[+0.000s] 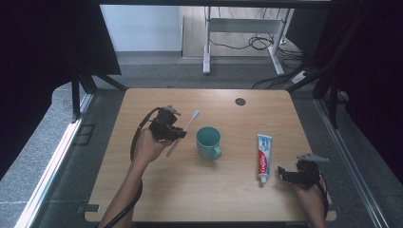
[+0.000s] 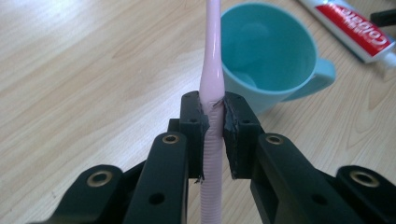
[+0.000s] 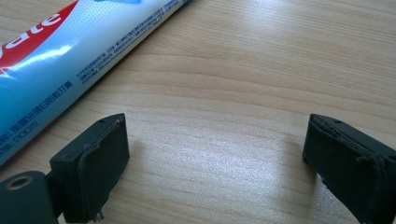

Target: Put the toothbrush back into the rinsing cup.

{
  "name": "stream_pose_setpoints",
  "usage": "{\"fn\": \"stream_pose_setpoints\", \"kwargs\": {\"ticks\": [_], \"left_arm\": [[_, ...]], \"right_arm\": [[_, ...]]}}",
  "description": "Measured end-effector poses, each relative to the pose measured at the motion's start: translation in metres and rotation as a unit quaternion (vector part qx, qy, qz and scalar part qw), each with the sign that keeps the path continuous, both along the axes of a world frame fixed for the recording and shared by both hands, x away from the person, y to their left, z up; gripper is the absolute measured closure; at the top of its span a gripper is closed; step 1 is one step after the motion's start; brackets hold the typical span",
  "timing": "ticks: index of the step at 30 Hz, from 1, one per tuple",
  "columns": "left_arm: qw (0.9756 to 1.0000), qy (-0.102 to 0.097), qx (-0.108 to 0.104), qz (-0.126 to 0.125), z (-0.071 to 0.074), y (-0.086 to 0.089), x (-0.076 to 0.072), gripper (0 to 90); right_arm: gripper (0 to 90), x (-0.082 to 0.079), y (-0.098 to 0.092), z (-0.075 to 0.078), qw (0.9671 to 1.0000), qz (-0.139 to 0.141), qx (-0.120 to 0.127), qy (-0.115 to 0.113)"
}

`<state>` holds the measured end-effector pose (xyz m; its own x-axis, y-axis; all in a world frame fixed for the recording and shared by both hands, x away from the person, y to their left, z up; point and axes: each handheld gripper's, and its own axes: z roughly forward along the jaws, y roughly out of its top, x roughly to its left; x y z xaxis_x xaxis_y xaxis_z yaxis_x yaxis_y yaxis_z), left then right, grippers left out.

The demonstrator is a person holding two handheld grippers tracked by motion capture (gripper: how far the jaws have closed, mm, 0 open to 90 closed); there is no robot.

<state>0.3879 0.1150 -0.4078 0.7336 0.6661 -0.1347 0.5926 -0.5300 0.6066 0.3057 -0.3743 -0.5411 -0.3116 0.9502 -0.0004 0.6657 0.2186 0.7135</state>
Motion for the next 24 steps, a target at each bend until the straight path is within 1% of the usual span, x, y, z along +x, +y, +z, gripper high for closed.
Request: {"fn": "stream_pose_setpoints", "kwargs": {"ticks": [4, 6, 7, 10, 18, 21, 24], "left_arm": [[0.9999, -0.009, -0.011, -0.002, 0.004, -0.002, -0.001, 79.2], [0.9997, -0.014, -0.02, -0.004, 0.008, -0.004, -0.001, 79.2], [0.9997, -0.014, -0.02, -0.004, 0.008, -0.004, -0.001, 79.2], [0.9992, -0.02, -0.033, -0.005, 0.011, -0.006, -0.001, 79.2], [0.9979, -0.042, -0.049, -0.006, 0.02, -0.014, -0.001, 79.2], [0.9973, -0.046, -0.057, -0.007, 0.023, -0.017, 0.0, 79.2], [0.9968, -0.054, -0.058, -0.006, 0.025, -0.021, 0.001, 79.2]], "right_arm": [[6.5, 0.0, 0.0, 0.0, 1.0, 0.0, 0.0, 0.0], [6.5, 0.0, 0.0, 0.0, 1.0, 0.0, 0.0, 0.0], [6.5, 0.0, 0.0, 0.0, 1.0, 0.0, 0.0, 0.0], [6.5, 0.0, 0.0, 0.0, 1.0, 0.0, 0.0, 0.0], [6.5, 0.0, 0.0, 0.0, 1.0, 0.0, 0.0, 0.0], [6.5, 0.0, 0.0, 0.0, 1.0, 0.0, 0.0, 0.0], [6.5, 0.0, 0.0, 0.0, 1.0, 0.0, 0.0, 0.0]]}}
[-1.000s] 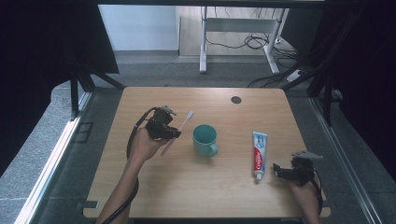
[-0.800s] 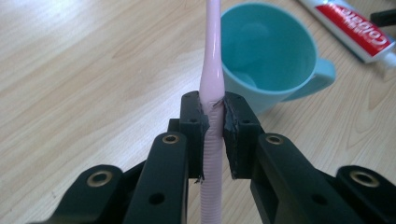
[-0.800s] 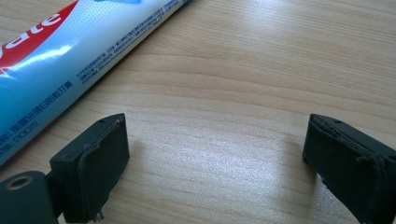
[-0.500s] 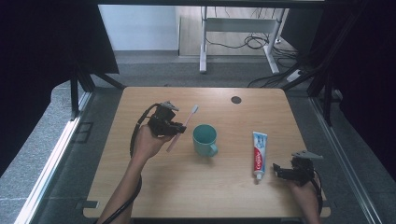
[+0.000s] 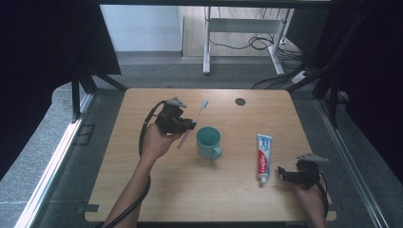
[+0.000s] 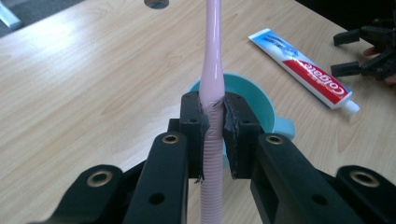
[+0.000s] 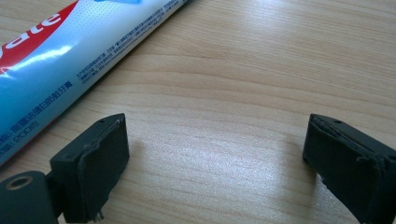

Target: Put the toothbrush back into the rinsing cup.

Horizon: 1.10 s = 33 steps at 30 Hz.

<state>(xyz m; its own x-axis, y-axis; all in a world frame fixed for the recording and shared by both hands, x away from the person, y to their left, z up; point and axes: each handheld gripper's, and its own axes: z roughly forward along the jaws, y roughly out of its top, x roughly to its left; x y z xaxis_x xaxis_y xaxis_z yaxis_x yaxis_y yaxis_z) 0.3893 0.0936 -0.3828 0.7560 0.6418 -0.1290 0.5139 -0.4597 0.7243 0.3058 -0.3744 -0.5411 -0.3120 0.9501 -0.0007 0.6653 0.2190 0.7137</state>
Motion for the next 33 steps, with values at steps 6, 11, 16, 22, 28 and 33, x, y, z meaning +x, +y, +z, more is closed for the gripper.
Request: {"fn": "stream_pose_setpoints", "kwargs": {"ticks": [6, 11, 16, 22, 28, 33], "left_arm": [[0.9998, -0.012, -0.011, 0.004, 0.002, -0.006, 0.003, 79.2], [0.9996, -0.018, -0.022, 0.005, 0.003, -0.012, 0.006, 79.2], [0.9991, -0.026, -0.032, 0.008, 0.004, -0.018, 0.009, 79.2], [0.9984, -0.039, -0.04, 0.009, 0.006, -0.027, 0.01, 79.2], [0.9975, -0.051, -0.047, 0.01, 0.006, -0.037, 0.012, 79.2], [0.9966, -0.061, -0.053, 0.015, 0.003, -0.043, 0.014, 79.2]], "right_arm": [[6.5, 0.0, 0.0, 0.0, 1.0, 0.0, 0.0, 0.0], [6.5, 0.0, 0.0, 0.0, 1.0, 0.0, 0.0, 0.0], [6.5, 0.0, 0.0, 0.0, 1.0, 0.001, 0.0, 0.0], [6.5, 0.0, 0.0, 0.0, 1.0, 0.002, 0.0, 0.001], [6.6, 0.0, 0.0, 0.0, 1.0, 0.003, 0.0, 0.0], [6.6, 0.0, 0.0, 0.0, 1.0, 0.003, 0.001, 0.0]]}}
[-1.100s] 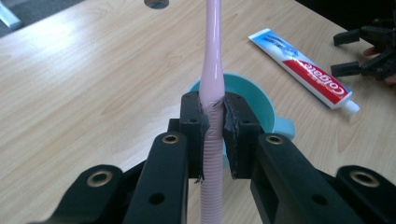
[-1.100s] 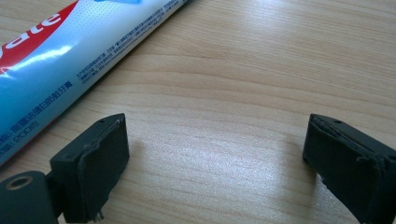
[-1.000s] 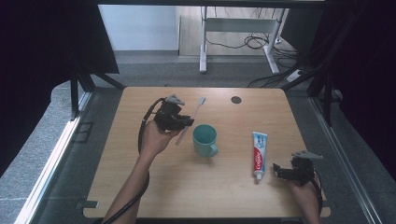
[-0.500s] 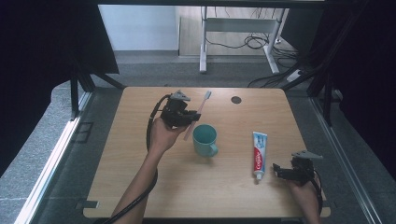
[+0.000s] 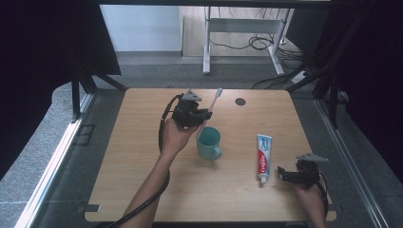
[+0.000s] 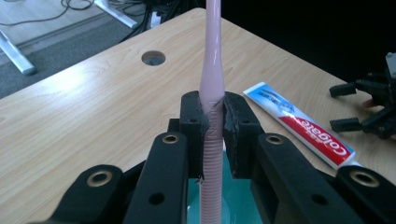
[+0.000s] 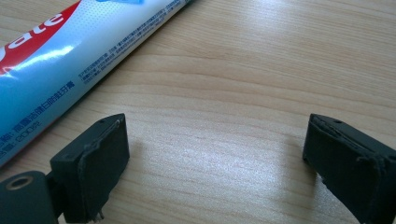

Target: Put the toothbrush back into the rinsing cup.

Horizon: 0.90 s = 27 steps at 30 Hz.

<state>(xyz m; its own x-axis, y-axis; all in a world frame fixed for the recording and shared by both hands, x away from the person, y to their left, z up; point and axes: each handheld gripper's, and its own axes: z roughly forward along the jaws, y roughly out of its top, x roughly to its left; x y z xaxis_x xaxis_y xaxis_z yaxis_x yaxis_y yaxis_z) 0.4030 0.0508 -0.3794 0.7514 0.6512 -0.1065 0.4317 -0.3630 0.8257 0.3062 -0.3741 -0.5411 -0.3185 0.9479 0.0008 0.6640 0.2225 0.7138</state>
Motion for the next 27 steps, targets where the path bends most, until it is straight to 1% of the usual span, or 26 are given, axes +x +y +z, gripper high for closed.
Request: {"fn": "stream_pose_setpoints", "kwargs": {"ticks": [2, 3, 6, 11, 14, 18, 21, 25, 27], "left_arm": [[1.0, -0.001, -0.005, -0.001, -0.002, -0.001, 0.001, 79.2], [1.0, -0.005, -0.007, 0.0, -0.003, -0.002, 0.001, 79.2], [0.9999, -0.005, -0.012, -0.001, -0.007, -0.006, 0.002, 79.2], [1.0, -0.009, -0.003, -0.002, -0.015, -0.013, 0.003, 79.2], [0.9999, -0.01, -0.002, -0.003, -0.02, -0.016, 0.003, 79.2], [0.9998, -0.018, 0.003, -0.004, -0.027, -0.02, 0.001, 79.2], [0.9997, -0.024, 0.007, -0.006, -0.032, -0.023, 0.0, 79.2], [0.9996, -0.027, 0.011, -0.008, -0.038, -0.024, -0.001, 79.2], [0.9996, -0.025, 0.01, -0.007, -0.042, -0.024, -0.002, 79.2]], "right_arm": [[6.5, 0.0, 0.0, 0.0, 1.0, 0.0, 0.0, 0.0], [6.6, 0.0, 0.0, 0.0, 1.0, 0.001, 0.0, 0.0], [6.6, 0.0, 0.0, 0.0, 1.0, 0.001, 0.0, 0.0], [6.6, 0.0, 0.0, 0.0, 1.0, 0.001, 0.0, 0.0], [6.6, 0.0, 0.0, 0.0, 1.0, 0.002, 0.0, 0.0], [6.6, 0.0, 0.0, 0.0, 1.0, 0.003, 0.0, 0.0], [6.6, 0.0, 0.0, 0.0, 1.0, 0.003, 0.0, -0.001], [6.5, 0.0, 0.0, 0.0, 1.0, 0.004, 0.0, 0.0], [6.5, 0.0, 0.0, 0.0, 1.0, 0.004, 0.0, 0.0]]}}
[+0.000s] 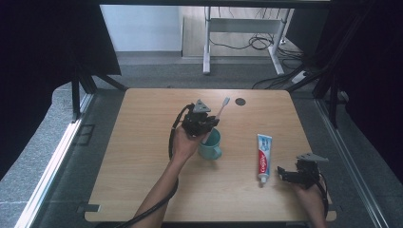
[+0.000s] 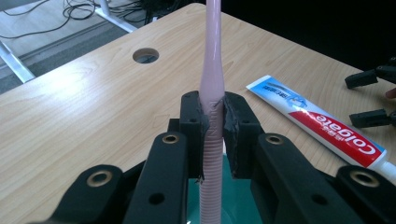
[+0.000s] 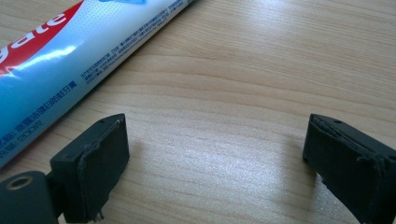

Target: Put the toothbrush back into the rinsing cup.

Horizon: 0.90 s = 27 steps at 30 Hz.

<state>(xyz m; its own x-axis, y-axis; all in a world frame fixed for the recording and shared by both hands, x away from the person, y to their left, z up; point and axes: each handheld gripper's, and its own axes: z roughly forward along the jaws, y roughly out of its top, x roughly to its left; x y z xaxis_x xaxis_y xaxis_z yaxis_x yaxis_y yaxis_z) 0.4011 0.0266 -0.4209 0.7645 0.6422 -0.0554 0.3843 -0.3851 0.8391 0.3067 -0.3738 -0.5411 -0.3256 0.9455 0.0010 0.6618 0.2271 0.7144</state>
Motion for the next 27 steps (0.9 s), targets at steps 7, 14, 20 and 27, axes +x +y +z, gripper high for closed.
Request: {"fn": "stream_pose_setpoints", "kwargs": {"ticks": [7, 14, 20, 27], "left_arm": [[1.0, 0.005, -0.006, 0.004, -0.012, 0.003, -0.001, 79.2], [0.9998, 0.012, -0.012, 0.007, -0.023, 0.006, -0.003, 79.2], [0.9997, 0.019, -0.01, 0.009, -0.032, 0.007, -0.003, 79.1], [0.9997, 0.025, -0.005, 0.007, -0.038, 0.006, -0.003, 79.1]], "right_arm": [[6.6, 0.0, 0.0, 0.0, 1.0, 0.001, -0.001, 0.0], [6.5, 0.0, 0.0, 0.0, 1.0, 0.001, -0.001, 0.0], [6.5, 0.0, 0.0, 0.0, 1.0, 0.002, -0.002, 0.0], [6.5, 0.0, 0.0, 0.0, 1.0, 0.002, -0.002, 0.0]]}}
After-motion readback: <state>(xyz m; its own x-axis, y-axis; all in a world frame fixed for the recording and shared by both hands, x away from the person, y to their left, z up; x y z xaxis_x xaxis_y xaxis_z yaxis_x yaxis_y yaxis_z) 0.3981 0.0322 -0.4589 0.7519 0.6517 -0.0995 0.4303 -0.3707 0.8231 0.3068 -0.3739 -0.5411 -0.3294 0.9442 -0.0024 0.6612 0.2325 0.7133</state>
